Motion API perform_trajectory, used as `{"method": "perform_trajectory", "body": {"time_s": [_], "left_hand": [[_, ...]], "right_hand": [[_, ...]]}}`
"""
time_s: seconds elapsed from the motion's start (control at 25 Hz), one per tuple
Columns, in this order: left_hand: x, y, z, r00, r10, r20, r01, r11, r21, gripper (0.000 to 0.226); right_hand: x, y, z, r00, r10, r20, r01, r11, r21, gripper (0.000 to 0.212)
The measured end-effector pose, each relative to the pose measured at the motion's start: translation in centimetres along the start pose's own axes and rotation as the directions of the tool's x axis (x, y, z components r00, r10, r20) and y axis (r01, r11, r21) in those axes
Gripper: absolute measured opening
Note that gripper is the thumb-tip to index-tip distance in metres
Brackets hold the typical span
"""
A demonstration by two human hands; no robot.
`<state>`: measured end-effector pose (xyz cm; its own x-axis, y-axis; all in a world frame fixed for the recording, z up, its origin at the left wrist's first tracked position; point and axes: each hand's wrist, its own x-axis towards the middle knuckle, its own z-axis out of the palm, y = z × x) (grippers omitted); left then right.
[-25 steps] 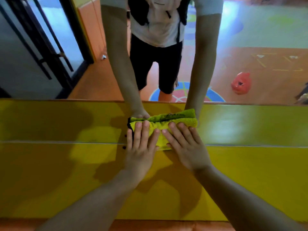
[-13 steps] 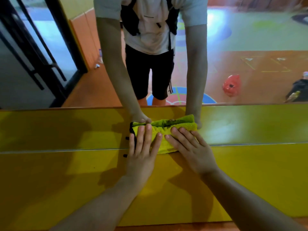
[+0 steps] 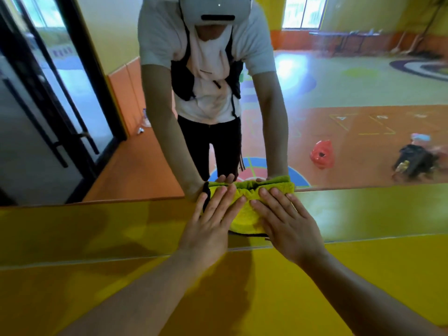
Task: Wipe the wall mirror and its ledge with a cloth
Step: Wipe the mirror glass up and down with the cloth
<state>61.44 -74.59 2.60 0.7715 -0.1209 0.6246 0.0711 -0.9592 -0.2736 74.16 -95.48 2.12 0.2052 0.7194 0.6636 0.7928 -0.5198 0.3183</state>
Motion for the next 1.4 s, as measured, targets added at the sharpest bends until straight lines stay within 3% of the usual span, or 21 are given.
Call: {"method": "perform_trajectory", "body": {"time_s": [0.28,0.48,0.84,1.12,1.4], "left_hand": [[13.6,-3.9,-12.9,0.972,-0.113,-0.207,0.113,0.994,-0.009,0.069],[24.8,-8.9,-24.4,0.928,-0.070,-0.367,0.103,0.992,0.069,0.064],[42.2,-16.6,-41.3,0.860,-0.033,-0.510,0.167,0.961,0.219,0.067],[58.2,-21.0,-55.1,0.781,-0.014,-0.625,0.194,0.956,0.220,0.062],[61.0,-20.0,-56.8,0.793,-0.062,-0.606,0.247,0.942,0.226,0.063]], "right_hand": [[14.1,5.9,-11.6,0.971,0.082,-0.223,-0.090,0.995,-0.029,0.058],[25.8,11.0,-21.3,0.926,0.104,-0.362,-0.133,0.990,-0.055,0.058],[43.8,20.1,-37.3,0.866,0.023,-0.499,-0.117,0.981,-0.157,0.059],[58.1,28.1,-49.7,0.797,0.126,-0.591,-0.248,0.960,-0.130,0.064],[59.1,32.4,-51.9,0.806,0.023,-0.592,-0.160,0.971,-0.179,0.064]]}}
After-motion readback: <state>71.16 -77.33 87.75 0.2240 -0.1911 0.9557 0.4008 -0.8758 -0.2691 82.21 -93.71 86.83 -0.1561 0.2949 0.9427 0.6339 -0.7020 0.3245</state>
